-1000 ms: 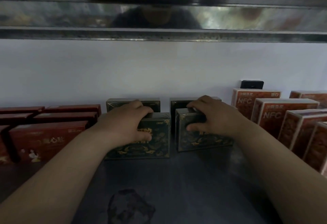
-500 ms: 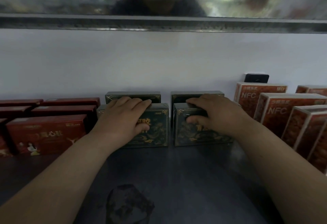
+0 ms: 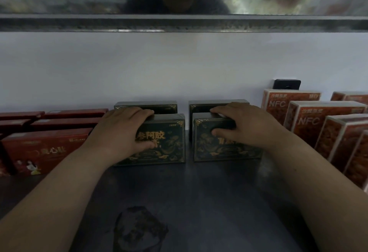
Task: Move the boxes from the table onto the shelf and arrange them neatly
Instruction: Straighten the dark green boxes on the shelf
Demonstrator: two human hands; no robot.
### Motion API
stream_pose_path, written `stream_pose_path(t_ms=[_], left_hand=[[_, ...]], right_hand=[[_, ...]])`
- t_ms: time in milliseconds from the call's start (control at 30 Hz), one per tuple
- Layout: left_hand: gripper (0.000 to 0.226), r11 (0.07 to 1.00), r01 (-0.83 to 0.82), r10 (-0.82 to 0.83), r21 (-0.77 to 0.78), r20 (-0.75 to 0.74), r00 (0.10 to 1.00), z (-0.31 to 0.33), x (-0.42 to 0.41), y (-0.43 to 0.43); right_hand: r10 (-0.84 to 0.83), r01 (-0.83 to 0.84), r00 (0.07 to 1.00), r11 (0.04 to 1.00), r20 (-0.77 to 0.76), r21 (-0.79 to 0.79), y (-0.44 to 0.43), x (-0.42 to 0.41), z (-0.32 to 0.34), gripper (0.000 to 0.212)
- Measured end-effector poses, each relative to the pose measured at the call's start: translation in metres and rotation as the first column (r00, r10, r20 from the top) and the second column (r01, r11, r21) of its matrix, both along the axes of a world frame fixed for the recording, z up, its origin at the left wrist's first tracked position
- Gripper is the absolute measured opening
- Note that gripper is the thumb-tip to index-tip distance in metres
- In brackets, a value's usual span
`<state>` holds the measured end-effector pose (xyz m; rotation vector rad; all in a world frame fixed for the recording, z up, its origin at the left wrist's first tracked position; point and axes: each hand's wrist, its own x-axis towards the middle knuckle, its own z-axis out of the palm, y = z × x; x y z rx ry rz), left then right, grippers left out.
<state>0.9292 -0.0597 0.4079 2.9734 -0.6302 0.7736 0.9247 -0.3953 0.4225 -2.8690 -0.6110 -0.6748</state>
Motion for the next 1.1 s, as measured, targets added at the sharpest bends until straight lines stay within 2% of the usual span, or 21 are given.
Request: stream_pose_path(t_ms=[133, 367, 600, 933, 1100], left_hand=[[0.088, 1.000, 0.005, -0.005, 0.003, 0.004, 1.000, -0.001, 0.003, 0.007], [0.086, 1.000, 0.029, -0.029, 0.003, 0.000, 1.000, -0.002, 0.009, 0.013], [0.080, 0.998, 0.063, -0.063, 0.010, 0.007, 0.998, -0.004, 0.011, 0.015], [0.080, 0.997, 0.073, -0.073, 0.013, 0.026, 0.997, -0.005, 0.014, 0.018], [0.078, 0.997, 0.075, -0.075, 0.006, 0.023, 0.997, -0.005, 0.013, 0.018]], right_hand=[[0.008, -0.008, 1.000, 1.000, 0.006, 0.002, 0.001, 0.000, -0.001, 0.065], [0.134, -0.134, 0.991, 0.986, 0.008, 0.102, -0.013, 0.001, 0.003, 0.042], [0.102, -0.098, 0.994, 0.991, -0.042, 0.086, -0.013, 0.005, 0.002, 0.059], [0.108, -0.105, 0.994, 0.990, -0.028, 0.091, -0.015, 0.007, 0.003, 0.056], [0.097, -0.095, 0.995, 0.991, -0.022, 0.097, -0.013, 0.006, 0.002, 0.062]])
